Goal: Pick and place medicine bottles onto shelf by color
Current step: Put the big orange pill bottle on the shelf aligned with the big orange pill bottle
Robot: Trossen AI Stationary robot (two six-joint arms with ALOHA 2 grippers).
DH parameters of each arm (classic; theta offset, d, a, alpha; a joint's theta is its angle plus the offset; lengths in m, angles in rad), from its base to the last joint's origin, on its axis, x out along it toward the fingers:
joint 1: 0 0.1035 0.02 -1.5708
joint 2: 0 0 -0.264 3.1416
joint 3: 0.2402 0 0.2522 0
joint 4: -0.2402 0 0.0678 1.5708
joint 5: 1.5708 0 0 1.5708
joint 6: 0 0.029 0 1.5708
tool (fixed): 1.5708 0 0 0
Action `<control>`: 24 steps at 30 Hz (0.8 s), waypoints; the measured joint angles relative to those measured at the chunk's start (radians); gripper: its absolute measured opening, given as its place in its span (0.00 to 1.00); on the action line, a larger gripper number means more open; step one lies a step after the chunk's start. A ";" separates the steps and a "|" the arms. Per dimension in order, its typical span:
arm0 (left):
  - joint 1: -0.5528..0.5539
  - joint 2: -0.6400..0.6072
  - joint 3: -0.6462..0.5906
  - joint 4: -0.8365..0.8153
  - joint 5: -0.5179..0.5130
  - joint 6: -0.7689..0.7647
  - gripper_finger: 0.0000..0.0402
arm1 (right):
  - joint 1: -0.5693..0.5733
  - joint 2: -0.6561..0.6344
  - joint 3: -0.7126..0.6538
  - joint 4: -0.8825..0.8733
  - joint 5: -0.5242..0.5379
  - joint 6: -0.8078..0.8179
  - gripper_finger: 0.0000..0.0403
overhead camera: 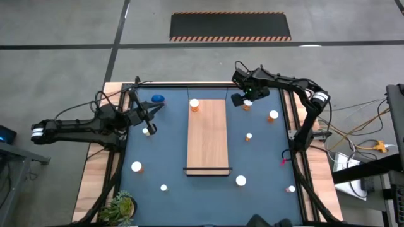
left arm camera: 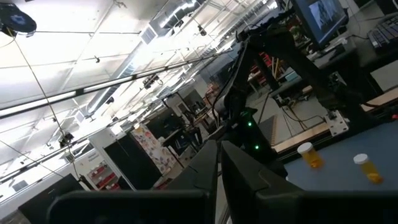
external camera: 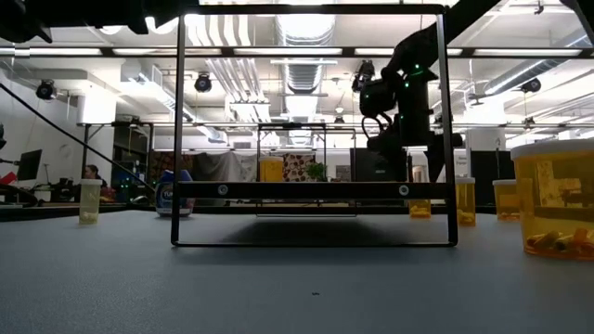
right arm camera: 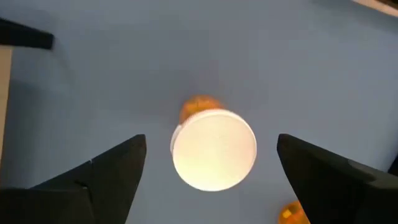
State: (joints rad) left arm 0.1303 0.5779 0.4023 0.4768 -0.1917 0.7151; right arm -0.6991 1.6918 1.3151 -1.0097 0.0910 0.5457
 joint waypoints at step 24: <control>0.000 0.007 0.000 0.001 0.000 0.000 0.01 | -0.002 0.024 -0.002 -0.004 0.014 0.004 0.48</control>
State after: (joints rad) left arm 0.1307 0.5846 0.4023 0.4775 -0.1917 0.7151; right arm -0.7010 1.7153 1.3128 -1.0141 0.1055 0.5499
